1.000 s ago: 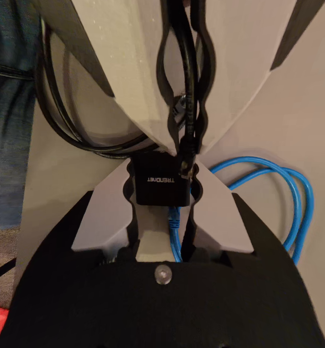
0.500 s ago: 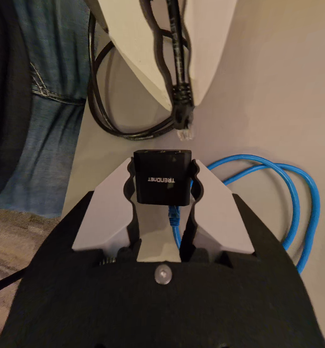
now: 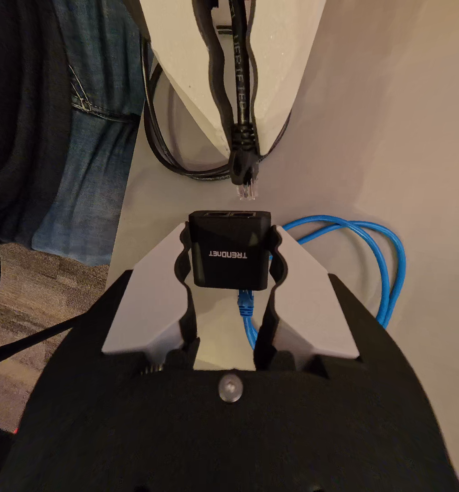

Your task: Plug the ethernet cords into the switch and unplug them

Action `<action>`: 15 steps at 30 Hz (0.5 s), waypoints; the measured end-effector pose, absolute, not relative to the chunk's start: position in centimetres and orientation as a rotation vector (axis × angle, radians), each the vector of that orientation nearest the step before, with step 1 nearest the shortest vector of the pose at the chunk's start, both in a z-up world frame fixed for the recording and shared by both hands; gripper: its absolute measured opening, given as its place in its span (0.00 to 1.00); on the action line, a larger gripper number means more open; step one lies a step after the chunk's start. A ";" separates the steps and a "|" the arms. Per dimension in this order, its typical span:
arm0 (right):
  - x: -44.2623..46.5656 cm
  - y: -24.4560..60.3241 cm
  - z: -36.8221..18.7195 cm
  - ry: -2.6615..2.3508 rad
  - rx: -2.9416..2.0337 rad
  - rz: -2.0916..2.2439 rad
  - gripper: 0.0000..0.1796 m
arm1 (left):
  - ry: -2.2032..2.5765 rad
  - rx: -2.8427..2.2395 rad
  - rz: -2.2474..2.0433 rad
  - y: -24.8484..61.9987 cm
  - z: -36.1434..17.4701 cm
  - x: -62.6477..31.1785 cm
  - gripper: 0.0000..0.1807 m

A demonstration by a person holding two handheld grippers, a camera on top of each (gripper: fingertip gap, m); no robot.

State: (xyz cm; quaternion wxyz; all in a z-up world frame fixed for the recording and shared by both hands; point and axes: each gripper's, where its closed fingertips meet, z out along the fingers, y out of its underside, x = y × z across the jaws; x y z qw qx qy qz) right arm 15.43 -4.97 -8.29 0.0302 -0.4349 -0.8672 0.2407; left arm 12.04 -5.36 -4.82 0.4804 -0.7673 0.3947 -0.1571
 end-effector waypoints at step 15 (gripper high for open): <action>15.1 -4.0 -7.4 -2.657 -1.358 0.655 0.33 | 0.787 -1.824 -0.597 -4.0 -4.2 12.2 0.07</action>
